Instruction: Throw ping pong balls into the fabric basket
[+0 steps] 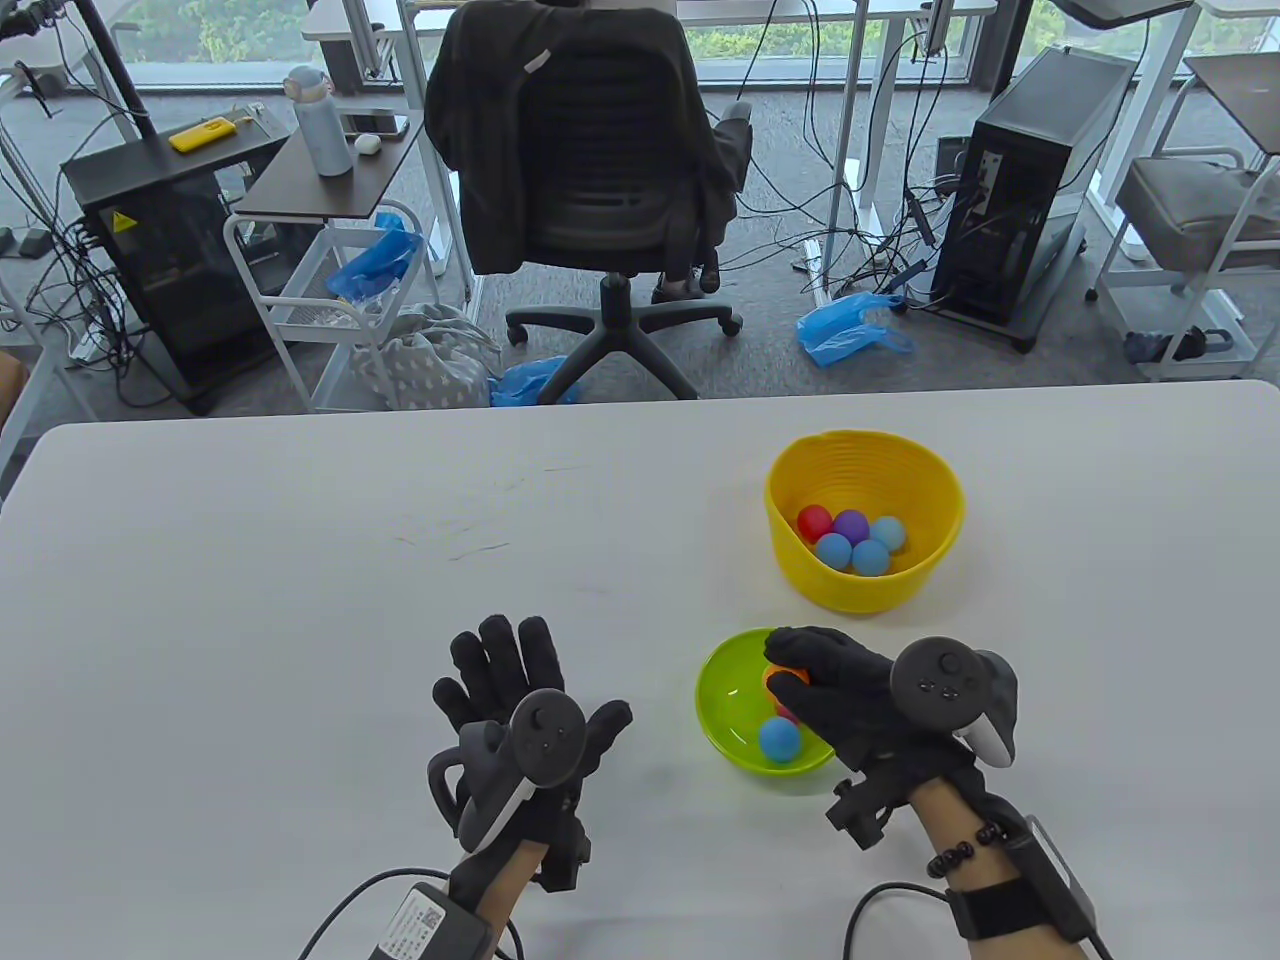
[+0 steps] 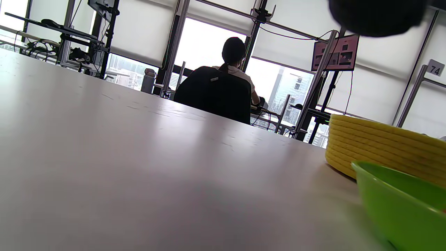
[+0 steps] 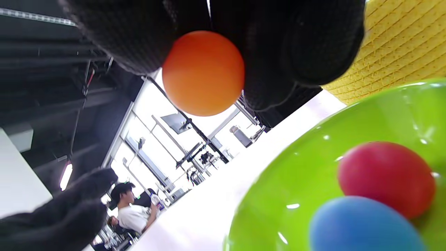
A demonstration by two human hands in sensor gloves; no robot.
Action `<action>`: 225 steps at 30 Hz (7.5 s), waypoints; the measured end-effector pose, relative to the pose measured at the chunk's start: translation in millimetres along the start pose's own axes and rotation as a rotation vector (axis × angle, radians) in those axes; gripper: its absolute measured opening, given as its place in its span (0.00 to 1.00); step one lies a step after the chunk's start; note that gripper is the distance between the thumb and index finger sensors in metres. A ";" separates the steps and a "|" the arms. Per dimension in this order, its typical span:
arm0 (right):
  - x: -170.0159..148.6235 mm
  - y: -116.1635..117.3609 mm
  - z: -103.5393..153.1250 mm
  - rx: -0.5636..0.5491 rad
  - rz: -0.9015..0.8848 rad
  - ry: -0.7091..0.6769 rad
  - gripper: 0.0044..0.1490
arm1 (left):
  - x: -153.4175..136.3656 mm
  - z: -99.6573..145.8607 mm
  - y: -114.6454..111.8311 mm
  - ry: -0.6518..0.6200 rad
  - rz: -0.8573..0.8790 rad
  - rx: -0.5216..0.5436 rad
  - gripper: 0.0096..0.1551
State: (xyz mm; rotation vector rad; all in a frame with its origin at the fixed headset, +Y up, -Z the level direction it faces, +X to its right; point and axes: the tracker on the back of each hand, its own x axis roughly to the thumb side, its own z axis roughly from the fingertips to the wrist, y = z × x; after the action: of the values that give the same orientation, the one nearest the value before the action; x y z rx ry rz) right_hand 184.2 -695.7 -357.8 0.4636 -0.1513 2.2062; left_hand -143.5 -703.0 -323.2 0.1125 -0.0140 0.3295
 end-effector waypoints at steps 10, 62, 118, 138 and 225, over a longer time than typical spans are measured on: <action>-16.5 -15.5 1.2 -0.143 -0.330 0.090 0.33 | -1.4 0.2 1.6 0.010 -0.007 0.014 0.66; 16.8 -29.6 4.5 -0.108 0.034 -0.015 0.34 | -0.8 0.3 0.0 0.004 0.035 -0.016 0.66; 11.6 46.1 -9.6 0.332 0.422 0.055 0.30 | 0.5 0.7 -1.3 0.009 0.020 -0.007 0.66; -16.6 -36.8 -1.1 0.020 -0.288 0.044 0.31 | 3.8 1.4 -3.3 -0.005 0.017 -0.015 0.66; 15.3 60.2 -23.3 0.519 0.833 0.035 0.36 | 3.6 1.7 -0.7 0.004 -0.002 0.001 0.65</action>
State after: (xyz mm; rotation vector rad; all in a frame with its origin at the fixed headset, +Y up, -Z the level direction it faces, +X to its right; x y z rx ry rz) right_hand 122.3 -716.2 -370.5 0.7355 0.3169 3.0826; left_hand -139.9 -702.7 -321.5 0.1129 -0.0102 0.3277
